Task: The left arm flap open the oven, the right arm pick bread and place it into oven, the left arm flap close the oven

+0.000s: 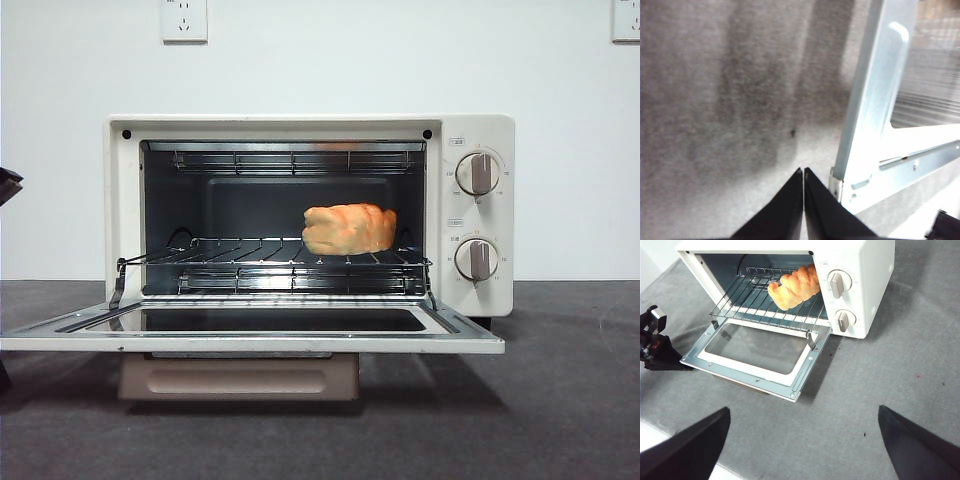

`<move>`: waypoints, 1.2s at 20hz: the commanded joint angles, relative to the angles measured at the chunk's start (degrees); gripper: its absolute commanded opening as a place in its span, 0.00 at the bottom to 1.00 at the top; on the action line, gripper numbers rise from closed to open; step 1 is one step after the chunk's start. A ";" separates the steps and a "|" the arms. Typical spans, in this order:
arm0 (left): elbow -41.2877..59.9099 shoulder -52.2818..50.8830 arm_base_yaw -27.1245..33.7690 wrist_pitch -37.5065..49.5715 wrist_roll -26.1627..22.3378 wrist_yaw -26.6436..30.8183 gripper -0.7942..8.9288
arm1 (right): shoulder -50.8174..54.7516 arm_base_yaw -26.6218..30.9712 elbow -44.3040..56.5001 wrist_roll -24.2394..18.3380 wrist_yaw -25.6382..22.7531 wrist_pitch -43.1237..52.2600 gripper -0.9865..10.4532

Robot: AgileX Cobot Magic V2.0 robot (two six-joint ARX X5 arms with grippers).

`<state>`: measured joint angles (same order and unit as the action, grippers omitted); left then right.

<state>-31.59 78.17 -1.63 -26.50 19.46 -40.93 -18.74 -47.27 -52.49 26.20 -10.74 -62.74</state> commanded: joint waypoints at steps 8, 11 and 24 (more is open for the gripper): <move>-1.18 0.87 -0.20 1.03 0.33 -5.62 0.09 | -0.20 -0.57 -0.87 0.85 -0.22 3.15 0.50; -2.67 0.85 -0.20 0.98 0.35 -6.34 0.09 | -0.20 -0.57 -0.87 1.03 -0.20 4.00 0.50; -14.32 0.83 -0.22 7.41 9.18 -7.10 0.09 | -0.20 -0.57 -0.87 3.17 -0.07 4.74 0.50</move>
<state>-44.60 78.37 -1.52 -20.29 26.37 -46.76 -18.74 -47.27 -52.49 28.60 -10.70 -58.67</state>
